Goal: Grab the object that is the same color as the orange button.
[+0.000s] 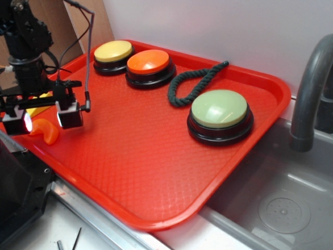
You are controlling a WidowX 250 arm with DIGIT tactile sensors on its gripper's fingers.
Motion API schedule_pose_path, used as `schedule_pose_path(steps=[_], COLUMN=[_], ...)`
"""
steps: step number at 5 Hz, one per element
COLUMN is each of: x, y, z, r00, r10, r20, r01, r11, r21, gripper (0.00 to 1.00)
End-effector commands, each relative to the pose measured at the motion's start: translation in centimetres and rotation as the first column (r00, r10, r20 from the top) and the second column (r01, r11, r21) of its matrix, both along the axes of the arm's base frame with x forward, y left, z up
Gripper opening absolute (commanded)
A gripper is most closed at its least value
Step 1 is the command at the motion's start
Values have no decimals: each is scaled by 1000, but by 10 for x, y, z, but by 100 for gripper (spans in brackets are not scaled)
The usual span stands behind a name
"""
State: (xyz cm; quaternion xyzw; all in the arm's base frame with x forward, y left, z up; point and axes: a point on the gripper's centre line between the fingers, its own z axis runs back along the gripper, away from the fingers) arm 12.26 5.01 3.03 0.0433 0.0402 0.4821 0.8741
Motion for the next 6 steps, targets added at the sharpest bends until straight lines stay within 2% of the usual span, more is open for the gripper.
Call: schedule_pose_path(steps=[1, 2, 3, 4, 5, 6], x=[8, 21, 32, 37, 43, 32], y=[-5, 0, -3, -12, -24, -22], z=[-7, -6, -5, -11, -11, -4], r00=[997, 995, 990, 986, 963, 950], r10=[-60, -102, -137, -153, -236, -242], r20=[44, 17, 15, 61, 127, 198], r01=[61, 102, 137, 154, 236, 240], r11=[998, 995, 990, 988, 972, 970], r21=[-7, 2, 12, -5, 17, 36], gripper=[100, 100, 100, 100, 100, 100])
